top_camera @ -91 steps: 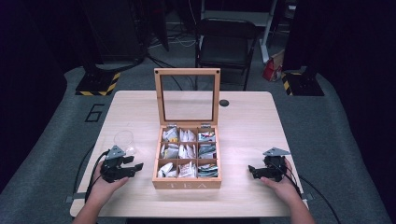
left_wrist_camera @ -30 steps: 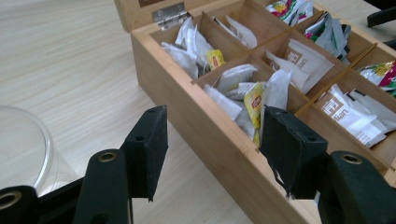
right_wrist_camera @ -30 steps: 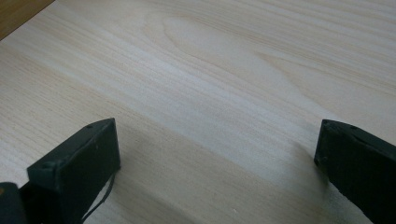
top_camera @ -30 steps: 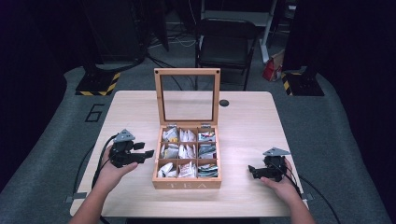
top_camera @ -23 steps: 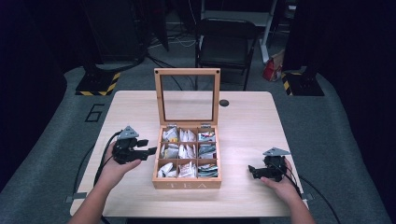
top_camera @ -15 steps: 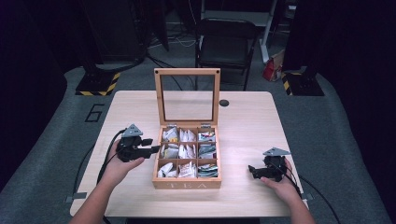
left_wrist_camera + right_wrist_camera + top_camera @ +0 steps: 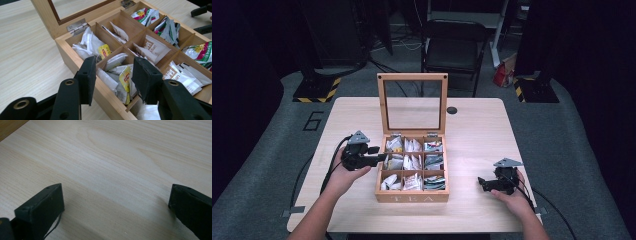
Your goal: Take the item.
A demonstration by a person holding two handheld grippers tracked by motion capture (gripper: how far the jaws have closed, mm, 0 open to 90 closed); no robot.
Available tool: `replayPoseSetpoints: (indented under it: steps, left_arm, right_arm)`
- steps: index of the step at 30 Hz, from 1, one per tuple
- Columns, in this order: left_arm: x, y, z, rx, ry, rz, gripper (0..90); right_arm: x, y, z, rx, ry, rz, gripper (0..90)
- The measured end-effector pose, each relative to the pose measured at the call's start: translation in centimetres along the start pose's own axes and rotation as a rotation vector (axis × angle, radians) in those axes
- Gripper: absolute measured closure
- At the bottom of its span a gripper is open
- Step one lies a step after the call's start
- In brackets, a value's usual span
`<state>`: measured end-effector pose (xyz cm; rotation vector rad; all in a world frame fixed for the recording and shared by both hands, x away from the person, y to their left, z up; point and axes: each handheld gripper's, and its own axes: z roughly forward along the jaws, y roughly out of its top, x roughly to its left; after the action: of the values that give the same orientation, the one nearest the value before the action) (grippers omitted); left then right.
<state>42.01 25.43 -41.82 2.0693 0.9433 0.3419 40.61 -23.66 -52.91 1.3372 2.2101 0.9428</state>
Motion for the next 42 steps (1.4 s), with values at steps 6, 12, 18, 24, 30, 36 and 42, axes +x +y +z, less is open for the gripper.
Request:
replayPoseSetpoints:
  steps: [6,12,18,24,30,36,42]
  left_arm:
    - [-0.5,0.4,0.3,-0.005,-0.02,-0.006,55.0]
    - [-0.8,0.6,0.7,-0.001,-0.026,-0.005,59.3]
    - [-1.0,0.7,0.9,0.002,-0.057,0.006,60.6]
    - [-1.3,0.7,1.4,0.008,-0.071,0.016,62.3]
    - [-1.7,0.8,2.3,0.02,-0.082,0.021,62.9]
    - [-1.9,0.8,3.2,0.038,-0.086,0.041,63.2]
    - [-2.0,0.5,3.8,0.053,-0.101,0.036,64.9]
  right_arm:
    - [0.0,0.0,0.0,0.0,0.0,0.002,0.0]
    - [0.0,0.0,0.0,0.0,0.0,0.001,0.0]
    - [0.0,0.0,0.0,0.001,-0.001,0.005,0.0]
    - [0.0,0.0,0.0,0.001,-0.001,0.004,0.0]
    - [0.0,0.0,0.0,0.001,-0.001,0.005,0.0]
    - [0.0,0.0,0.0,0.0,0.0,0.002,0.0]
    - [0.0,0.0,0.0,0.0,-0.001,0.001,0.0]
